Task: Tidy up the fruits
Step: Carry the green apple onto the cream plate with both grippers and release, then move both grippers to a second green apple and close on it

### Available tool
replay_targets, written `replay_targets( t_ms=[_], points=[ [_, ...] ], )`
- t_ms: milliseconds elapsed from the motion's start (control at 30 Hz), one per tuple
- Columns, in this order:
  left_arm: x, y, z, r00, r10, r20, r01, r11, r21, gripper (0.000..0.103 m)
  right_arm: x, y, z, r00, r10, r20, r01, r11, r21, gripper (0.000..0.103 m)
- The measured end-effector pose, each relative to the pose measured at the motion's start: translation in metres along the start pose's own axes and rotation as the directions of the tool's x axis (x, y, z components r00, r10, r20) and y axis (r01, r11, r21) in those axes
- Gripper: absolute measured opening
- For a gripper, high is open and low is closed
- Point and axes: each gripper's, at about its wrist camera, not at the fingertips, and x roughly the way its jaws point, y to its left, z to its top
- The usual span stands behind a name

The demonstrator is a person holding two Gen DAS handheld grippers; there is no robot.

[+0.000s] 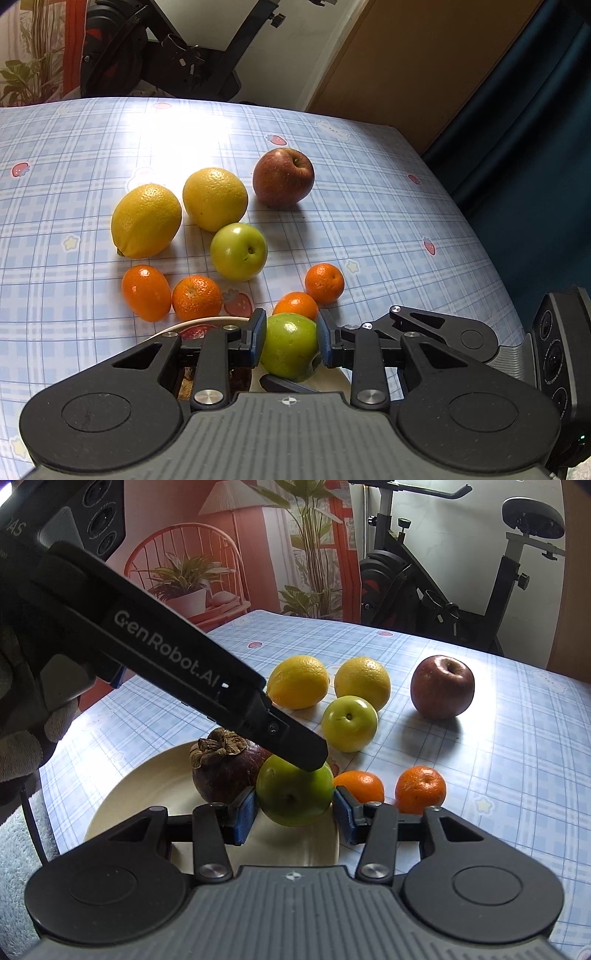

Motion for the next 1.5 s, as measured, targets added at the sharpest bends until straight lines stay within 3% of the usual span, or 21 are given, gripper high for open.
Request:
replay_targets(
  t_ms=[533, 1100, 1500],
  points=[
    [-0.007, 0.004, 0.000, 0.999, 0.023, 0.031, -0.022, 1.000, -0.021, 0.031, 0.001, 0.011, -0.004, 0.999, -0.033, 0.008, 0.033, 0.998, -0.053, 0.050],
    [-0.038, 0.014, 0.019, 0.993, 0.056, 0.107, -0.053, 0.998, -0.032, 0.031, -0.010, -0.003, 0.018, 0.995, -0.085, 0.050, 0.088, 0.994, -0.064, 0.050],
    [-0.019, 0.023, 0.040, 0.988, 0.109, 0.107, -0.103, 0.993, -0.058, 0.031, 0.007, -0.023, 0.032, 0.995, -0.084, 0.059, 0.087, 0.995, -0.049, 0.050]
  ],
)
